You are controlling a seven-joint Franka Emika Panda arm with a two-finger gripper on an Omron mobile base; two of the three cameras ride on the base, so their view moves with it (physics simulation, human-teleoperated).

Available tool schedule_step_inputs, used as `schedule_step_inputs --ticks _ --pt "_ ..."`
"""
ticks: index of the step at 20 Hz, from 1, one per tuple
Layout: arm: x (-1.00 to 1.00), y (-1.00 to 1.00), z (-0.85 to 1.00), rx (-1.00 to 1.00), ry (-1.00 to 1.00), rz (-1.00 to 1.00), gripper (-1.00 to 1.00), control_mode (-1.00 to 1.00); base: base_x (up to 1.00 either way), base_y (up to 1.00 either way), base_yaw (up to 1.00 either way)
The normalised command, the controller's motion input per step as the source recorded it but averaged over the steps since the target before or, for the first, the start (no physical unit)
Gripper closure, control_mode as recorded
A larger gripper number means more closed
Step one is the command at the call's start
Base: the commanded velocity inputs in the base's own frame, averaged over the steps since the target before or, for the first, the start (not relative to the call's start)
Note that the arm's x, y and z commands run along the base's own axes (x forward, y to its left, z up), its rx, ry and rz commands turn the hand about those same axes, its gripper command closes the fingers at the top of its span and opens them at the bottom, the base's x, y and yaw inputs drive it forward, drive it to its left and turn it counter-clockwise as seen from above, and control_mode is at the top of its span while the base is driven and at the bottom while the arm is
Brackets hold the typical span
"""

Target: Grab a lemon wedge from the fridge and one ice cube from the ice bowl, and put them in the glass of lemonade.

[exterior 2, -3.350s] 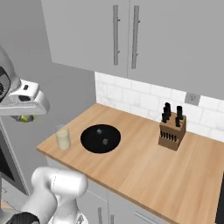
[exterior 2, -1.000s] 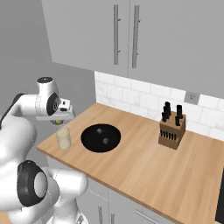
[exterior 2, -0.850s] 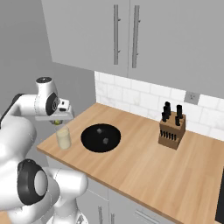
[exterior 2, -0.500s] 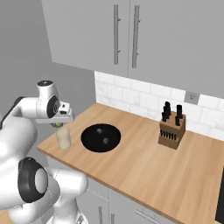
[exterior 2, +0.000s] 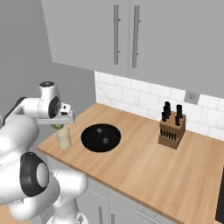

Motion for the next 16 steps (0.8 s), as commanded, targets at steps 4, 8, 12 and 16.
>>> schedule_step_inputs --ticks 4,8,12,16 --pt "0.15 0.02 0.00 0.00 0.04 0.00 1.00 -1.00 0.00 0.00 0.00" --pt "0.00 0.03 0.00 0.00 0.00 0.00 1.00 -1.00 0.00 0.00 0.00" --pt "0.00 0.09 0.00 0.00 0.00 0.00 1.00 -1.00 0.00 0.00 0.00" --pt "-0.01 0.08 -0.02 0.00 0.00 0.00 1.00 -1.00 0.00 0.00 0.00"
